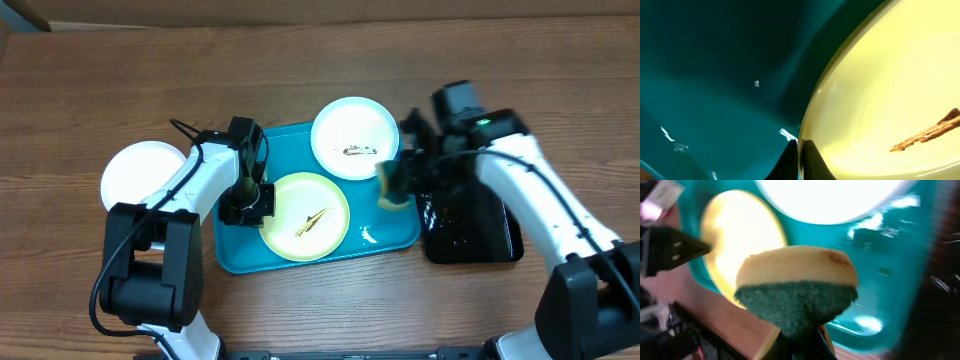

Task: Clean dirty plates on tray and stack at the side
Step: 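Scrub the yellow plate with the sponge in the right gripper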

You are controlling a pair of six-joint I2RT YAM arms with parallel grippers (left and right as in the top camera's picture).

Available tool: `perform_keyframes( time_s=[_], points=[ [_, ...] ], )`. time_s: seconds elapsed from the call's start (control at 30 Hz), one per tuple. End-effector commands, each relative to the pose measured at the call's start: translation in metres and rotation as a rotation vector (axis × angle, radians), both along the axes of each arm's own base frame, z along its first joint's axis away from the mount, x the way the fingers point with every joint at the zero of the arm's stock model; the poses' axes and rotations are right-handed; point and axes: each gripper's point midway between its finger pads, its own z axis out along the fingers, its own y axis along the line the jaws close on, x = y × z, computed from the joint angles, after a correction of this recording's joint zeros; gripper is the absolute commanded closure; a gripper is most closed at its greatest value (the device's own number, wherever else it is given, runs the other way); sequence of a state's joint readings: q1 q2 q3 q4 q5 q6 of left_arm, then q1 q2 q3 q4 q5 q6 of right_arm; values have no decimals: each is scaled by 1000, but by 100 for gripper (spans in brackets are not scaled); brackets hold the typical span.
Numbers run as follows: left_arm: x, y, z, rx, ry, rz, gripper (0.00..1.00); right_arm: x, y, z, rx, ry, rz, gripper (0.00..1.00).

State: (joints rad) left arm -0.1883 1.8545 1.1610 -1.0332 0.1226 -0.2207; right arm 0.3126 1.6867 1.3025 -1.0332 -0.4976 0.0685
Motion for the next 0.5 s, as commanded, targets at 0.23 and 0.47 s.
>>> perform_keyframes(
  time_s=[0.23,0.47],
  points=[
    [-6,-10,7,-37,4,4,96,-27,118,-21,55,-24,137,96],
    [-6,-10,7,-38,1,2,96,-40,162,-52,58,-45,213,96]
  ],
)
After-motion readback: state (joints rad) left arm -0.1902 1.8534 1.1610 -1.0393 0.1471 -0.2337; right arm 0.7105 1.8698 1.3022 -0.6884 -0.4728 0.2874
